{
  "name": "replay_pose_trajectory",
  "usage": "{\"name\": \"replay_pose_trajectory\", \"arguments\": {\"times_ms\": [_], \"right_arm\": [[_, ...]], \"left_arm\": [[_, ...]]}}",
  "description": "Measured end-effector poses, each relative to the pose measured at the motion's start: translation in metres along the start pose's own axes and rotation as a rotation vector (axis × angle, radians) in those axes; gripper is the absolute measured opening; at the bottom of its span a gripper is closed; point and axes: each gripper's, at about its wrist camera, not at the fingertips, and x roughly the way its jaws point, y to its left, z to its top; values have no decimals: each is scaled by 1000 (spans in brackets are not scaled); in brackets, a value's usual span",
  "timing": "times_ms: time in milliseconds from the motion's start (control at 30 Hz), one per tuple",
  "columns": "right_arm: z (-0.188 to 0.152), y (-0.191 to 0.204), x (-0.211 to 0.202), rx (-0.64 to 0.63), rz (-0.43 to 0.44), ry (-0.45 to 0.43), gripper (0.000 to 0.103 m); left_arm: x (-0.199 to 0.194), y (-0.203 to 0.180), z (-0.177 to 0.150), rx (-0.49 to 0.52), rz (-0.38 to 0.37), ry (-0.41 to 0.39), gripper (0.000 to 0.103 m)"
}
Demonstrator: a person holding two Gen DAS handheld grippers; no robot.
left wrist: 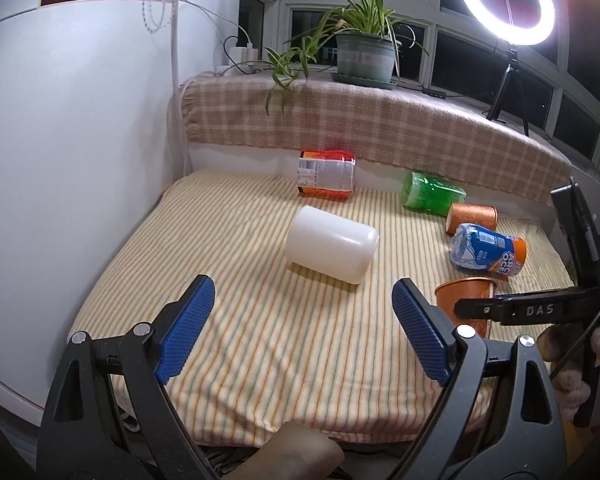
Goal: Flip cup upright
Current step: 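Lift the orange cup off the bed with the right gripper, then close the left gripper on the cup while the right gripper releases it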
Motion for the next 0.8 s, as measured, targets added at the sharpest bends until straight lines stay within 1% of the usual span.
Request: {"name": "replay_pose_trajectory", "arguments": {"times_ms": [333, 533, 600, 667, 800], "right_arm": [[5, -2, 14, 1, -14, -8, 69], [6, 0, 14, 2, -16, -23, 71], [6, -1, 13, 3, -13, -29, 73], [6, 0, 9, 4, -17, -43, 81], [1, 1, -6, -14, -30, -84, 82]], "left_arm": [[11, -4, -2, -11, -35, 50, 92], [19, -3, -3, -28, -76, 85, 92], [21, -4, -3, -31, -93, 99, 92], [25, -5, -2, -34, -117, 116, 92], [34, -10, 1, -39, -165, 151, 92]]}}
